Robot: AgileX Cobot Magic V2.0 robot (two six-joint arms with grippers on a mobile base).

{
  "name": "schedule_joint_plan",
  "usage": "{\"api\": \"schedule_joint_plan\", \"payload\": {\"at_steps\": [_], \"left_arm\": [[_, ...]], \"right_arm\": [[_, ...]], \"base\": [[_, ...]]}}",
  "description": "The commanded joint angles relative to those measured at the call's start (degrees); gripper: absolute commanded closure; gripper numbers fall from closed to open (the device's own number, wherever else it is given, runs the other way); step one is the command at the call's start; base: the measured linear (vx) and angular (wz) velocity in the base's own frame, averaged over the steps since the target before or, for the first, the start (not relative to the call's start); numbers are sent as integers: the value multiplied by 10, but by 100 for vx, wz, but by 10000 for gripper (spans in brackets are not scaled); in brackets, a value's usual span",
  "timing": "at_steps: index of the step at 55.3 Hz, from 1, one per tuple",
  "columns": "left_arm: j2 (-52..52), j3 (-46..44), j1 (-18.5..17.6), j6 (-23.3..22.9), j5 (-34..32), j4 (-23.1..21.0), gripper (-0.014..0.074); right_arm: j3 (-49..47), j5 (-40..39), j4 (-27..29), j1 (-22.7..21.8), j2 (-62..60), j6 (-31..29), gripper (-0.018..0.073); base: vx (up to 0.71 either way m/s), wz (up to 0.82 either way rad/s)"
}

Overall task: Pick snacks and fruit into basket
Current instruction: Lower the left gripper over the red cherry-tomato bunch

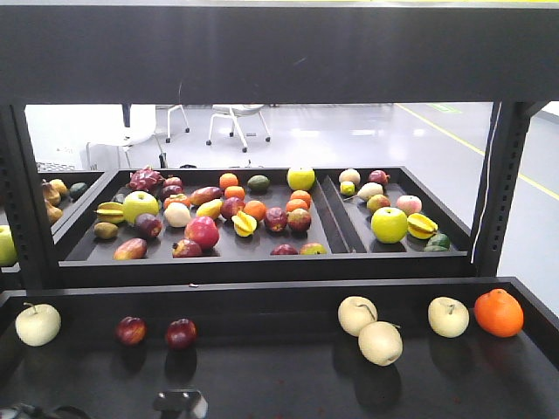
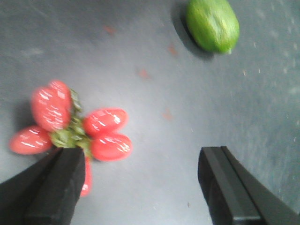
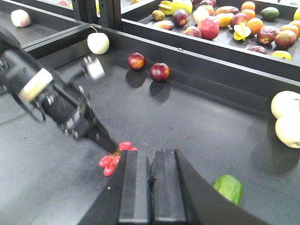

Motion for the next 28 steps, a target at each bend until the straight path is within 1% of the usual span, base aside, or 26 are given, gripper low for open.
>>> {"api": "schedule_joint_plan", "payload": {"at_steps": [1,5,12,28], "left_arm": [[-20,-14,-15,-3,10,-18,8],[-15,-14,-22,-3,31,-18,8],[-7,-14,-21,-3,56,-18,8],[5,-15,-21,-3,79,-18,8]], "right_arm": [[-17,-28,0,-1,-5,1,565],[-17,-28,0,-1,-5,1,565],[-17,-28,0,-1,-5,1,565],[-17,-28,0,-1,-5,1,565]], "base": [[0,0],[0,0],[0,0],[0,0]]}}
